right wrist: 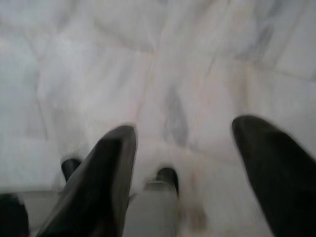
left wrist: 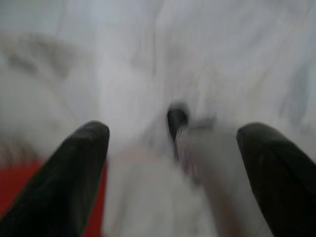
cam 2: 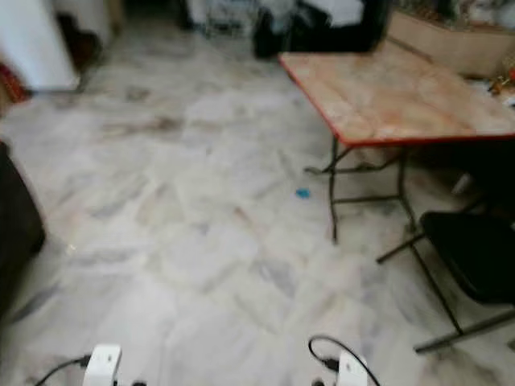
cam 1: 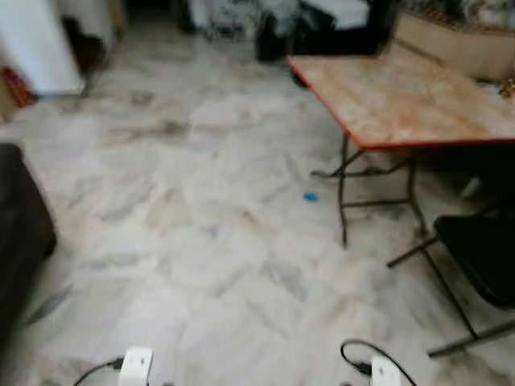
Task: Move the pillow to the sofa from floor
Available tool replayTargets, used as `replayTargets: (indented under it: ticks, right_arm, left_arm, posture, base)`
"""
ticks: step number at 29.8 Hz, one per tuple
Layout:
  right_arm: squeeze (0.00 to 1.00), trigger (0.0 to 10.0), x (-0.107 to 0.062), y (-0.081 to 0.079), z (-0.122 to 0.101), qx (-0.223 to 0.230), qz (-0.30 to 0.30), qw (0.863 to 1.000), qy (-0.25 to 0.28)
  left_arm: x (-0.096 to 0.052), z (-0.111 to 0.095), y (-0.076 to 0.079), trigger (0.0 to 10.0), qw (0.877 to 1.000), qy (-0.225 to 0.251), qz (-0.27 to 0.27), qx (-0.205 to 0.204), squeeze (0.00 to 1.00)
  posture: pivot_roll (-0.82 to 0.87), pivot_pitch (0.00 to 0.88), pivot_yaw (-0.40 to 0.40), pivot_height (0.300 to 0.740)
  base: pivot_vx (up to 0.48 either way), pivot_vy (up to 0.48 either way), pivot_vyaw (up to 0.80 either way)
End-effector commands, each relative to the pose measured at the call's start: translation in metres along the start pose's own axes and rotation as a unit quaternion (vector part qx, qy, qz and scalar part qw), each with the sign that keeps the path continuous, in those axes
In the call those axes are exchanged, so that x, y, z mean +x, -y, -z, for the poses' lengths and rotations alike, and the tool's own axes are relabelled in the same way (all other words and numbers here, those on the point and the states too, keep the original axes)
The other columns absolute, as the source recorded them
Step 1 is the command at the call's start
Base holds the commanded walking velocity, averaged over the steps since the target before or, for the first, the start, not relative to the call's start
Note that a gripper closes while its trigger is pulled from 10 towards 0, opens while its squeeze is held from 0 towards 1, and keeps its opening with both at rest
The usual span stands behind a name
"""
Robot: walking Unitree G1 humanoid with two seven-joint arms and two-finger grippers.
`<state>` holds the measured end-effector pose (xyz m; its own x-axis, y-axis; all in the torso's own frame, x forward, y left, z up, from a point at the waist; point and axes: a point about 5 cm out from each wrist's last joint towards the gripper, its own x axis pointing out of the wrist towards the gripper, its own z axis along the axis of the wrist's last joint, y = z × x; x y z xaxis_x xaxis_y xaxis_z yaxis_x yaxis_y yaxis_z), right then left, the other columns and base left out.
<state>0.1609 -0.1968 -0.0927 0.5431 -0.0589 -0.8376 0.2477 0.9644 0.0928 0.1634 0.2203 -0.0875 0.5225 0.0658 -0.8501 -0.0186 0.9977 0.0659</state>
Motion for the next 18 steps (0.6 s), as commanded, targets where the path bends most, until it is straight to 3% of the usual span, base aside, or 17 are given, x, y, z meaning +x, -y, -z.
replayTargets:
  ticks: [1, 4, 18]
  right_arm:
    - [0.0, 10.0, -0.0005, 0.0012, 0.0014, -0.006, -0.001, 1.0, -0.001]
    - [0.0, 10.0, -0.0004, 0.0008, 0.001, -0.006, -0.004, 1.0, 0.001]
    - [0.0, 10.0, -0.0005, 0.0004, 0.0017, -0.011, -0.007, 1.0, -0.002]
  left_arm:
    - [0.0004, -0.0017, 0.0002, 10.0, 1.0, 0.001, 0.0, -0.003, 0.0]
    - [0.0005, -0.0022, 0.0005, 10.0, 1.0, 0.001, 0.0, -0.003, 0.0]
    - [0.0006, -0.0029, 0.0001, 10.0, 1.0, 0.002, -0.001, -0.002, 0.0]
  posture:
    - [-0.06, 0.0, -0.062, 0.74]
    - [-0.06, 0.0, -0.062, 0.74]
    - [-0.06, 0.0, -0.06, 0.74]
  base:
    - [0.0, 0.0, 0.0]
    - [0.0, 0.0, 0.15]
    - [0.0, 0.0, 0.8]
